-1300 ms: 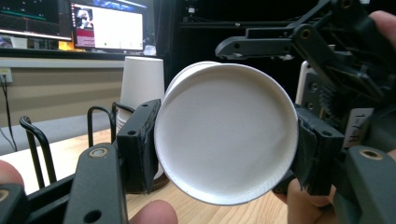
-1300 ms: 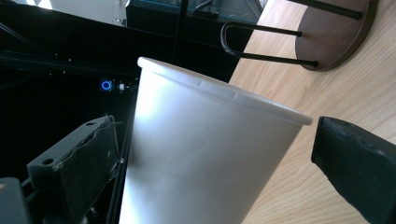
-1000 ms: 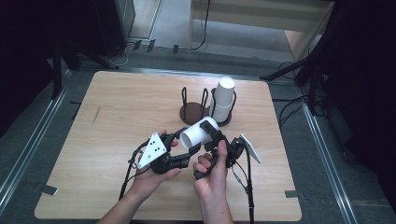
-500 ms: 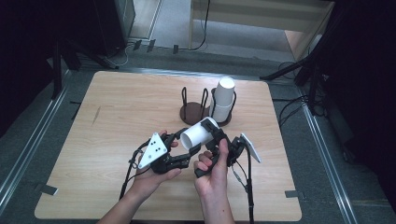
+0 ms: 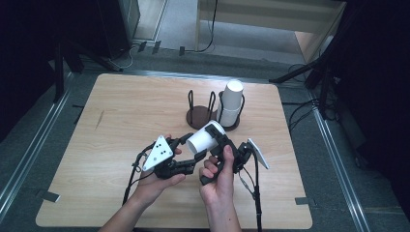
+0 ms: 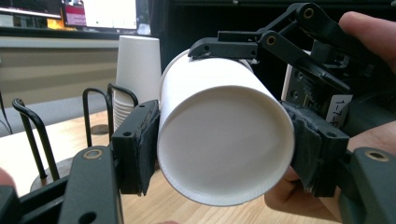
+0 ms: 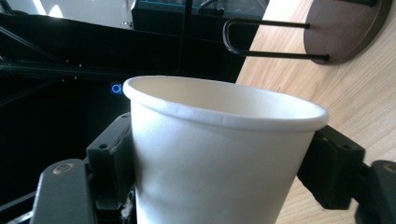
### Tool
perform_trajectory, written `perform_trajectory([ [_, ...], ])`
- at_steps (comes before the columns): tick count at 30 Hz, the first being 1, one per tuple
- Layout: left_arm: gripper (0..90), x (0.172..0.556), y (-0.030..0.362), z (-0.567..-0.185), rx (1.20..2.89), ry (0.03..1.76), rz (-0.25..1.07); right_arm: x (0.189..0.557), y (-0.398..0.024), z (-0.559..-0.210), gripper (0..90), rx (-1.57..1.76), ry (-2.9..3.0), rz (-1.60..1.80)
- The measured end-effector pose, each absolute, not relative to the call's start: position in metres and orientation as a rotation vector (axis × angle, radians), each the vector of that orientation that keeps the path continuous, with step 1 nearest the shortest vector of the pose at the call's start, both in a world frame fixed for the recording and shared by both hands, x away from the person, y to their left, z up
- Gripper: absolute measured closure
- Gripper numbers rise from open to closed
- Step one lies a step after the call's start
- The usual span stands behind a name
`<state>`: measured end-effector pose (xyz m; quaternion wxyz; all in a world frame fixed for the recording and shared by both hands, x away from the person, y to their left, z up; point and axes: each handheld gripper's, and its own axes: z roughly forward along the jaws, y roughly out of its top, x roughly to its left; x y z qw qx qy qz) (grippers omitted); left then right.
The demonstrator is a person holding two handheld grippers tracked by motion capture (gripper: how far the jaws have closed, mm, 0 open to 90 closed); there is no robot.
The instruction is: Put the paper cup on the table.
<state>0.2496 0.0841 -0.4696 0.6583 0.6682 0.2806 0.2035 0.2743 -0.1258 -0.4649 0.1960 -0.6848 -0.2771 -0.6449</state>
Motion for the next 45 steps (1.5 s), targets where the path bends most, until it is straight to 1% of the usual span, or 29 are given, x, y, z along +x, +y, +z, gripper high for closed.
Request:
perform_trajectory([
  [4, 32.2, 0.25, 0.088, -0.465, 1.503, 0.631, 0.441, 0.273, -0.127, -0.463, 26.2, -1.914, -0.797, -1.851],
  [6, 29.1, 0.251, 0.091, -0.463, 1.502, 0.646, 0.419, 0.273, -0.127, -0.463, 26.9, -1.919, -0.807, -1.87],
  [9, 20.8, 0.252, 0.094, -0.461, 1.521, 0.68, 0.395, 0.272, -0.13, -0.461, 27.8, -1.941, -0.835, -1.91],
  [11, 13.1, 0.25, 0.097, -0.461, 1.542, 0.705, 0.422, 0.271, -0.133, -0.458, 28.3, -1.954, -0.86, -1.958],
  [12, 12.4, 0.25, 0.098, -0.461, 1.55, 0.709, 0.439, 0.271, -0.134, -0.457, 28.5, -1.963, -0.879, -1.977],
  [14, 6.5, 0.249, 0.1, -0.461, 1.549, 0.74, 0.463, 0.271, -0.135, -0.455, 28.8, -1.981, -0.916, -2.002],
  [19, 6.4, 0.247, 0.112, -0.461, 1.559, 0.779, 0.471, 0.27, -0.132, -0.451, 29.0, -2.036, -1.101, -2.116],
  [21, 6.3, 0.248, 0.118, -0.46, 1.56, 0.806, 0.437, 0.27, -0.129, -0.45, 29.0, -2.041, -1.177, -2.154],
  [23, 2.7, 0.249, 0.123, -0.46, 1.574, 0.83, 0.39, 0.27, -0.125, -0.449, 29.0, -2.06, -1.263, -2.18],
  [27, 0.0, 0.251, 0.132, -0.463, 1.597, 0.883, 0.368, 0.269, -0.121, -0.447, 29.0, -2.054, -1.43, -2.246],
  [33, 0.0, 0.251, 0.142, -0.463, 1.599, 0.909, 0.354, 0.267, -0.116, -0.446, 29.0, -2.003, -1.706, -2.327],
  [45, 0.0, 0.254, 0.146, -0.464, 1.597, 0.914, 0.317, 0.267, -0.119, -0.445, 29.0, -1.923, -1.904, -2.471],
])
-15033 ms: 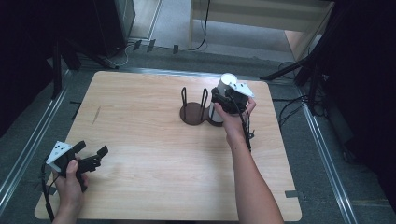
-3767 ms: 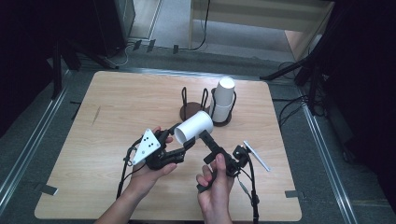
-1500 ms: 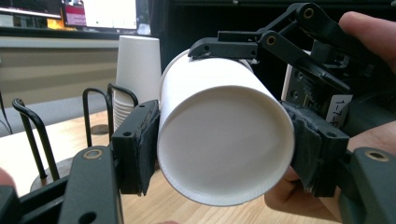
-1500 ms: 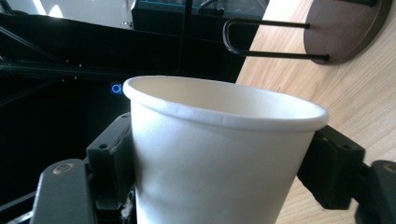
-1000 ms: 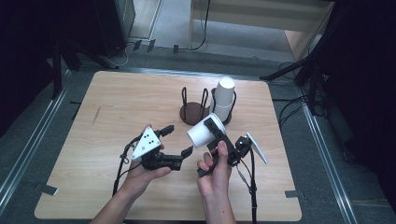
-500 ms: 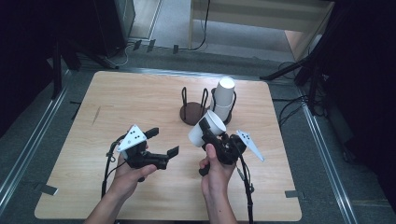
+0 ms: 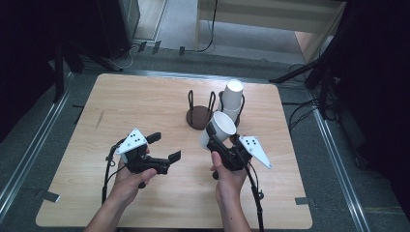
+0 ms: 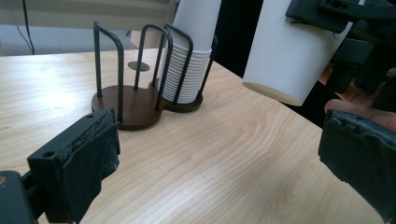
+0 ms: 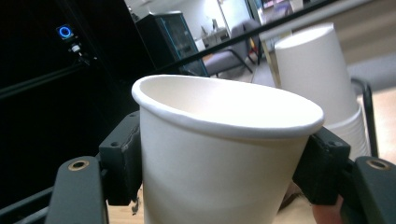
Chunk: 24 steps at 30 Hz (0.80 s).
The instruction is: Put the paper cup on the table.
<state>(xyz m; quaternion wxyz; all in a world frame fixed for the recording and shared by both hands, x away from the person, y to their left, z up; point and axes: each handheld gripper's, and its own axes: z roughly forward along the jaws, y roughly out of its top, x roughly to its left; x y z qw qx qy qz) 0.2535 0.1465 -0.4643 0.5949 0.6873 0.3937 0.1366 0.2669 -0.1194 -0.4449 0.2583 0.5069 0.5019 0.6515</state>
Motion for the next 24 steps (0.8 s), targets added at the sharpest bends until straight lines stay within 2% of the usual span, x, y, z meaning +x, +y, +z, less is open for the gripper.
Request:
perform_trajectory([
  [16, 0.0, 0.256, 0.163, -0.464, 1.559, 0.928, 0.313, 0.271, -0.132, -0.442, 28.8, 1.237, 1.391, 1.613],
  [24, 0.0, 0.259, 0.181, -0.47, 1.558, 0.963, 0.351, 0.278, -0.143, -0.445, 28.5, 1.22, 1.395, 1.566],
])
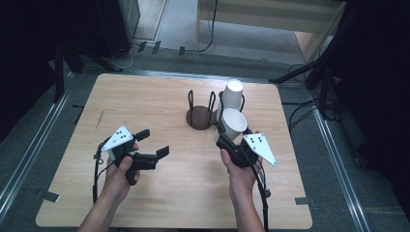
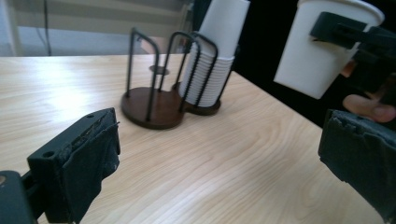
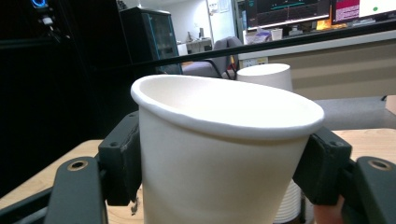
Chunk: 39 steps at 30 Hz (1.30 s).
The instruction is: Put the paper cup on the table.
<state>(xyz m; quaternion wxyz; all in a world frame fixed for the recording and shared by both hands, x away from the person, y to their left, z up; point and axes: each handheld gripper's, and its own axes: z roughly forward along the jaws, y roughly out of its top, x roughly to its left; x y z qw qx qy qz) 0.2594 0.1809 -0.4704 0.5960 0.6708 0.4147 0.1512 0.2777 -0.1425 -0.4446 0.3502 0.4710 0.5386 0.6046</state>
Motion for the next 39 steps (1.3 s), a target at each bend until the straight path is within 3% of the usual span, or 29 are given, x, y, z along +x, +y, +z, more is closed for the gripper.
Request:
perform_trajectory([
  [29, 0.0, 0.253, 0.283, -0.521, 1.507, 1.234, 0.507, 0.312, -0.191, -0.479, 28.6, 1.223, 1.362, 1.456],
  [39, 0.0, 0.247, 0.302, -0.534, 1.504, 1.289, 0.536, 0.328, -0.206, -0.494, 28.8, 1.219, 1.343, 1.436],
])
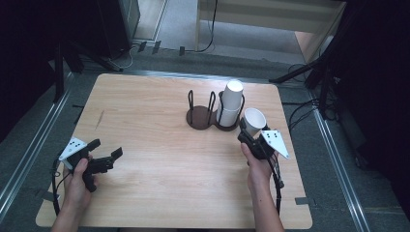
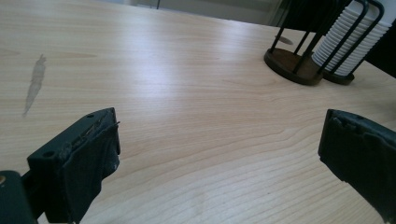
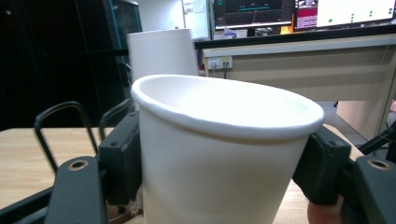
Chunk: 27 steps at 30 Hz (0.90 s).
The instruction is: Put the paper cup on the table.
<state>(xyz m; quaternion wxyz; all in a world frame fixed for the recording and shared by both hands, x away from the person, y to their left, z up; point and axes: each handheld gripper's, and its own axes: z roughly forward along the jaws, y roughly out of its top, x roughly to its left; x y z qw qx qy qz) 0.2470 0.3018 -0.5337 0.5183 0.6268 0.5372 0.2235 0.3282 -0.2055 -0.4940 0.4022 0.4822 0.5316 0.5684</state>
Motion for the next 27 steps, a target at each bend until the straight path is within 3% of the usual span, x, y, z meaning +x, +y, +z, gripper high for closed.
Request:
perform_trajectory([
  [14, 0.0, 0.227, 0.342, -0.546, 1.496, 1.352, 0.585, 0.352, -0.225, -0.524, 28.8, 1.278, 1.4, 1.335],
  [27, 0.0, 0.224, 0.346, -0.553, 1.475, 1.351, 0.584, 0.367, -0.234, -0.539, 28.7, 1.349, 1.407, 1.26],
])
